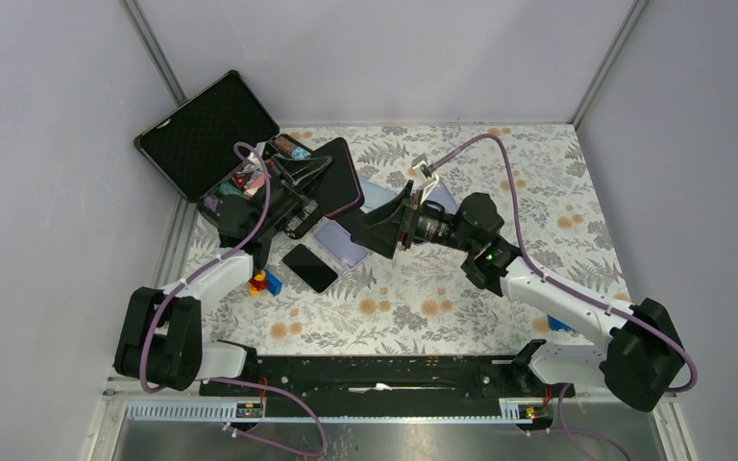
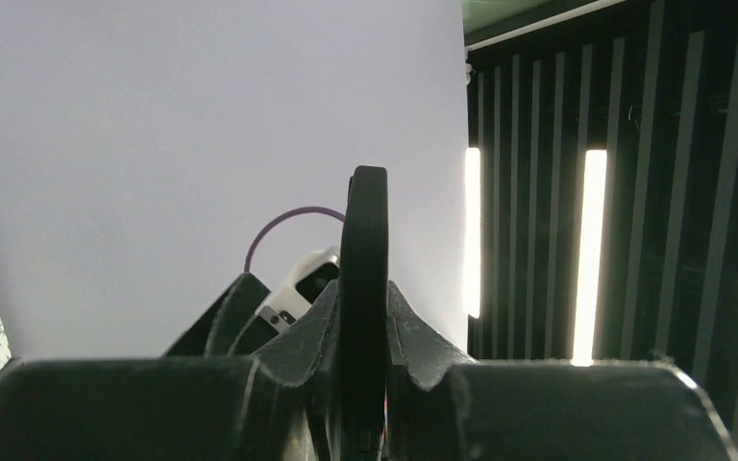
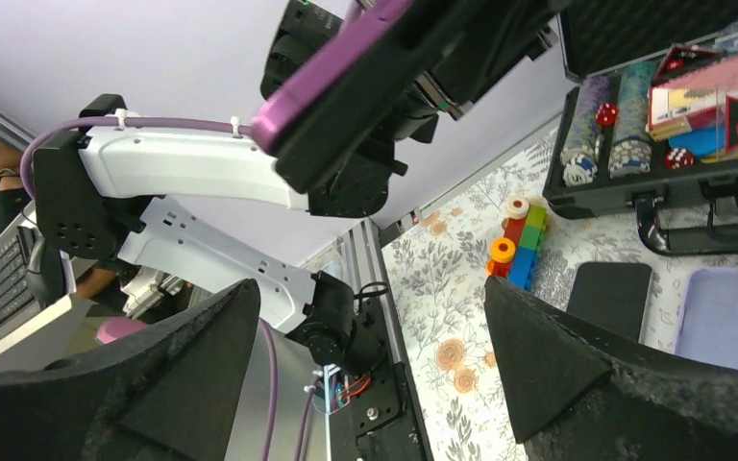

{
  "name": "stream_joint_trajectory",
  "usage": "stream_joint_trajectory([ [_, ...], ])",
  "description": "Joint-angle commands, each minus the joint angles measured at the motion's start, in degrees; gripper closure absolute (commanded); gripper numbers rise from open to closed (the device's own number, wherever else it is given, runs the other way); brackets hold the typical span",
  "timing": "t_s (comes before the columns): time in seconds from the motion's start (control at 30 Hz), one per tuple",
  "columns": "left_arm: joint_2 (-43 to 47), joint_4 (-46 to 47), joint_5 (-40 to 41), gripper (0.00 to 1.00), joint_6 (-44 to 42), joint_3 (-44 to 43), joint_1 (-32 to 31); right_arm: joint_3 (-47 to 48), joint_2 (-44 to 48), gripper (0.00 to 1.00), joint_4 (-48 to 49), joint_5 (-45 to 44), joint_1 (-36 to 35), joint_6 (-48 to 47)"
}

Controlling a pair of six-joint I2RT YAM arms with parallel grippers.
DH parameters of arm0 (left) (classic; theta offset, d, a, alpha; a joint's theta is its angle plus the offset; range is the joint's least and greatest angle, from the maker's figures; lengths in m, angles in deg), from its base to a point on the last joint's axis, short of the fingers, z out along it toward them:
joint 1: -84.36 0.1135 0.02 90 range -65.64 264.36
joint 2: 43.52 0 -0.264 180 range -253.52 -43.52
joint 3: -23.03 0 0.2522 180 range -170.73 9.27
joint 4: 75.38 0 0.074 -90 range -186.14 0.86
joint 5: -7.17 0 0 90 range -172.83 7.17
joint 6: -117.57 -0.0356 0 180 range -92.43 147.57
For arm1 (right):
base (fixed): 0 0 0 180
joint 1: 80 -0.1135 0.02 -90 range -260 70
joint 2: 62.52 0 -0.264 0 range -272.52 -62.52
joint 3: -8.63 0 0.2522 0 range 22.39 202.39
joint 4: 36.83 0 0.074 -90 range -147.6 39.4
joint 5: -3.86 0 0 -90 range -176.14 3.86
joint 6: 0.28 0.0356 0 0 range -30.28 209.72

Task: Take the phone out of the phone case
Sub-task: Remove the phone case from the phone.

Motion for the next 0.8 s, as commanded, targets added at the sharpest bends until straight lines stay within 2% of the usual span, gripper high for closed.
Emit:
stream_joint_trajectory([
  [0.0, 2.3, 3.9, 2.1, 1.0, 0.2, -0.2, 0.0, 2.3, 1.1, 0.07, 7.9, -4.7, -1.6, -2.7],
  [0.13, 2.2, 4.0, 2.1, 1.0, 0.1, -0.2, 0.0, 1.6, -0.1, 0.14, 14.7, -8.7, -1.6, 1.1],
  [0.3, 2.0, 4.2, 2.0, 1.0, 0.2, -0.2, 0.0, 2.7, -2.5, 0.27, 19.0, -9.3, -1.6, 4.9],
  [0.6, 1.6, 6.5, 1.7, 1.0, 2.4, -0.3, 0.0, 3.1, -3.8, 0.49, 16.6, -11.5, -1.6, 5.2],
  [0.77, 1.9, 7.1, 1.5, 1.0, 3.2, -0.8, 0.0, 3.8, -3.7, 0.6, 9.8, -16.7, -1.6, 4.8],
])
